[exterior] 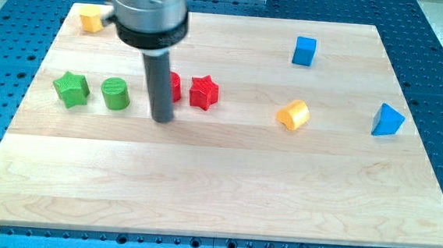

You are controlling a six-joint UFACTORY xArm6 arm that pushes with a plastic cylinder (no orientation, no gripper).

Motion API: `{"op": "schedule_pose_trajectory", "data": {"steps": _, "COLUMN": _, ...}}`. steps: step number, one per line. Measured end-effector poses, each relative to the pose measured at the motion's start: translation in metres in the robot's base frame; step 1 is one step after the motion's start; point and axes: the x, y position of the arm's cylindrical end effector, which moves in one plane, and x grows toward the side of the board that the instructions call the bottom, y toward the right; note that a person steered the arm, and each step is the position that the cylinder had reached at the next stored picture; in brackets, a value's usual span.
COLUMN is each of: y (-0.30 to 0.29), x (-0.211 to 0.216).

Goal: Move the red star to the top center

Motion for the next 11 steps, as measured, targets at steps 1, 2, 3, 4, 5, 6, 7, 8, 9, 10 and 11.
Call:
{"op": "schedule_pose_trajectory", "data": {"steps": 1, "y": -0.026, "x": 0.008}}
{"op": "schedule_pose_trajectory", "data": {"steps": 2, "y": 0.041, "x": -0.011}}
{"op": "schedule_pose_trajectory", "data": {"steps": 3, "y": 0.107, "x": -0.018}}
{"op": "schedule_pose_trajectory", "data": {"steps": 4, "y": 0.111, "x": -0.046}}
{"op": "schedule_pose_trajectory", "data": {"steps": 5, "y": 0.078, "x": -0.109}}
{"op": "schedule_pose_trajectory", "data": {"steps": 6, "y": 0.062, "x": -0.143}}
{"op": "schedule_pose_trajectory", "data": {"steps": 7, "y": 0.045, "x": -0.152}}
{"op": "schedule_pose_trajectory", "data": {"steps": 8, "y": 0.043, "x": -0.153}}
{"op": "schedule_pose_trajectory", "data": {"steps": 9, "y": -0.001, "x": -0.08}}
{"op": "schedule_pose_trajectory", "data": {"steps": 10, "y": -0.047, "x": -0.058}}
{"op": "schedule_pose_trajectory", "data": {"steps": 11, "y": -0.031, "x": -0.038}}
